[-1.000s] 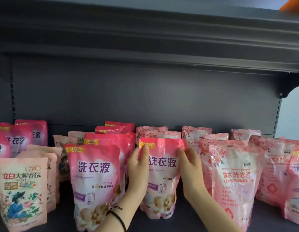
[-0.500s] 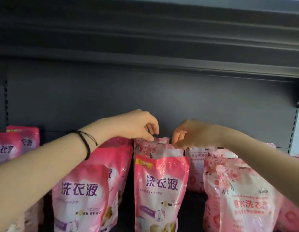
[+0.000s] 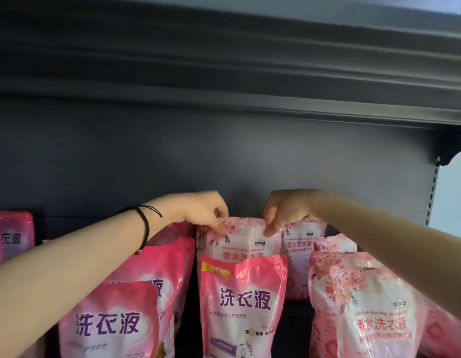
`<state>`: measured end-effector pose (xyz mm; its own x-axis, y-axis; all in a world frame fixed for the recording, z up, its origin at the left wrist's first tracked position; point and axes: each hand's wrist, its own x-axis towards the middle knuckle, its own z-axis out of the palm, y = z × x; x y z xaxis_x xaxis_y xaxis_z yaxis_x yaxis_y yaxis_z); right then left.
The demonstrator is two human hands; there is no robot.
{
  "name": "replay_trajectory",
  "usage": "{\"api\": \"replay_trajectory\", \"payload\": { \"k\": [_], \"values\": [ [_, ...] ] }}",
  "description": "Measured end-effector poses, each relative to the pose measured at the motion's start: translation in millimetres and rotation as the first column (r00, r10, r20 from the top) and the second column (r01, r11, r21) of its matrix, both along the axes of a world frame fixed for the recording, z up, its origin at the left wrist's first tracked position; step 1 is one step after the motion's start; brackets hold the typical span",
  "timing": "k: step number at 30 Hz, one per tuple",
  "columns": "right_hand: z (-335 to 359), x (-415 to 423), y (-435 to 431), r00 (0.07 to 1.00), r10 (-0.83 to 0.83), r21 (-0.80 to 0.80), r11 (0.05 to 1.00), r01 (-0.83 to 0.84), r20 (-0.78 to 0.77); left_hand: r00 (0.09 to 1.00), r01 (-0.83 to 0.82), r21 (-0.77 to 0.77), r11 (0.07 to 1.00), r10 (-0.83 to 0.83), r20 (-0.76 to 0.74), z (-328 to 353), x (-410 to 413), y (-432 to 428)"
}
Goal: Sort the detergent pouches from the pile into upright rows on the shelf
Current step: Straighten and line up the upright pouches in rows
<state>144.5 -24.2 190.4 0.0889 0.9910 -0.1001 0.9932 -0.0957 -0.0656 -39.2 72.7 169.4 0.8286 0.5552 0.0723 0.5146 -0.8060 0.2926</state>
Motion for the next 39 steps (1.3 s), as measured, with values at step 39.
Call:
{"api": "replay_trajectory", "payload": {
  "k": [39],
  "values": [
    [-35,25,-192,0.061,0.613,0.576,0.696,0.430,-0.787,0.069,0.296,-0.148,0.944,0.134,0.989,-35,74,-219]
  ]
}}
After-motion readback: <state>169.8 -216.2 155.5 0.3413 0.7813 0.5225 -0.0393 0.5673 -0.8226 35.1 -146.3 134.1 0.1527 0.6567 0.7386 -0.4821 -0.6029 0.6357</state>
